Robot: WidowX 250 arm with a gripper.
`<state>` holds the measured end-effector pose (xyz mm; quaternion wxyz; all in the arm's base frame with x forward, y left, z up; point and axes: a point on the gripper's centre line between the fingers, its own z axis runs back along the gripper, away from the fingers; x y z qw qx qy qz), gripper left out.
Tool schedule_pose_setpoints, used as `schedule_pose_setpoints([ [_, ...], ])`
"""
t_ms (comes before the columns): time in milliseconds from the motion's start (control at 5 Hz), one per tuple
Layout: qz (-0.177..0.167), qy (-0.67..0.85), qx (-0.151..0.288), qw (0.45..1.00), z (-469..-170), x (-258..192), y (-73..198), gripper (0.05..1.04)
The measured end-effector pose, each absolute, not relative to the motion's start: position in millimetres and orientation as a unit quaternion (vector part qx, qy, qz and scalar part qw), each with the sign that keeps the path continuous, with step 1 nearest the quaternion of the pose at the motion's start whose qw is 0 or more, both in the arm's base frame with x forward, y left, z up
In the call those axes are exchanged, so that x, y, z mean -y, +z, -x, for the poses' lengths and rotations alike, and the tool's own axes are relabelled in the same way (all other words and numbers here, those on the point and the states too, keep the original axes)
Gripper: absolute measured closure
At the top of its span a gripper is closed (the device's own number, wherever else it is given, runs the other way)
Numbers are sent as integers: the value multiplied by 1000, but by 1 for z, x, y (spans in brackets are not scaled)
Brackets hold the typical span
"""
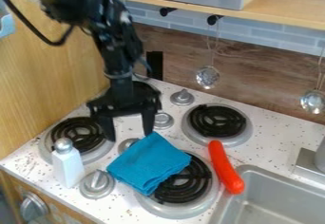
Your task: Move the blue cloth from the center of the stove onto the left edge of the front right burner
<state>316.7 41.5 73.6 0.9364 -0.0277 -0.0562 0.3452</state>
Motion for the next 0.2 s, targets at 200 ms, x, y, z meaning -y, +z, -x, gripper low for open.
schedule_pose_setpoints([
  [200,38,345,52,937,-306,-44,93,77],
])
